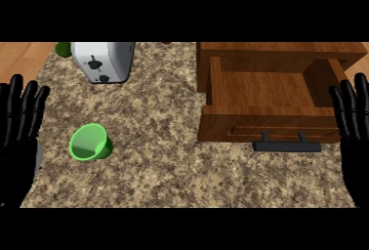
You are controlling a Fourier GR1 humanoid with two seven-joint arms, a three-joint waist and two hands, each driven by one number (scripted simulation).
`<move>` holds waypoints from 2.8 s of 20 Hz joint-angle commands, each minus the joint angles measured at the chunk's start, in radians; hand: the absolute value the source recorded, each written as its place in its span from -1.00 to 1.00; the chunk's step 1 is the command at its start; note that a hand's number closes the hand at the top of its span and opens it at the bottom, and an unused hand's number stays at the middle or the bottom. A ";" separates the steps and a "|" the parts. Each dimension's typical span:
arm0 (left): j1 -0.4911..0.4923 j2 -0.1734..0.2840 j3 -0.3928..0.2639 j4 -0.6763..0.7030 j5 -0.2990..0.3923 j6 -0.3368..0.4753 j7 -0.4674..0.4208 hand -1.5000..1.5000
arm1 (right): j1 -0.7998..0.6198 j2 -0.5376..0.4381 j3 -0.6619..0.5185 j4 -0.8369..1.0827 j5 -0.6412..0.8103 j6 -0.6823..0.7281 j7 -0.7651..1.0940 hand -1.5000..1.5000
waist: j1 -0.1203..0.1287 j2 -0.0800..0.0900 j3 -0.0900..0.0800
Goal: Pick up the cup, place it into the drawer and close the drawer
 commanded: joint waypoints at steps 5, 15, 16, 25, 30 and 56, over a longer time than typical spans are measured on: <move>0.082 0.144 0.149 0.083 0.328 -0.301 -0.107 -1.00 | 0.032 0.002 0.000 -0.017 -0.024 0.032 -0.036 -1.00 | -0.004 -0.010 0.021; -0.037 0.202 0.259 0.427 0.556 -0.369 0.077 -1.00 | -0.099 -0.010 0.061 0.127 -0.040 0.091 0.110 -1.00 | -0.006 -0.008 0.022; -0.077 0.180 0.239 0.515 0.491 -0.373 0.014 -1.00 | -0.111 -0.034 0.008 0.195 -0.076 0.129 0.050 -1.00 | -0.009 -0.007 0.022; -0.073 0.167 0.241 0.727 0.325 -0.401 -0.140 -1.00 | -0.115 -0.041 -0.029 0.227 -0.061 0.159 -0.001 -1.00 | -0.008 -0.008 0.022; -0.107 0.193 0.255 0.983 0.215 -0.432 -0.323 -1.00 | -0.227 -0.042 -0.053 0.301 -0.072 0.150 0.010 -1.00 | -0.008 -0.007 0.022; -0.416 0.261 0.252 1.891 -0.044 -0.385 -0.947 -1.00 | -0.282 -0.076 -0.094 0.244 -0.120 0.180 0.125 -1.00 | -0.034 0.002 0.018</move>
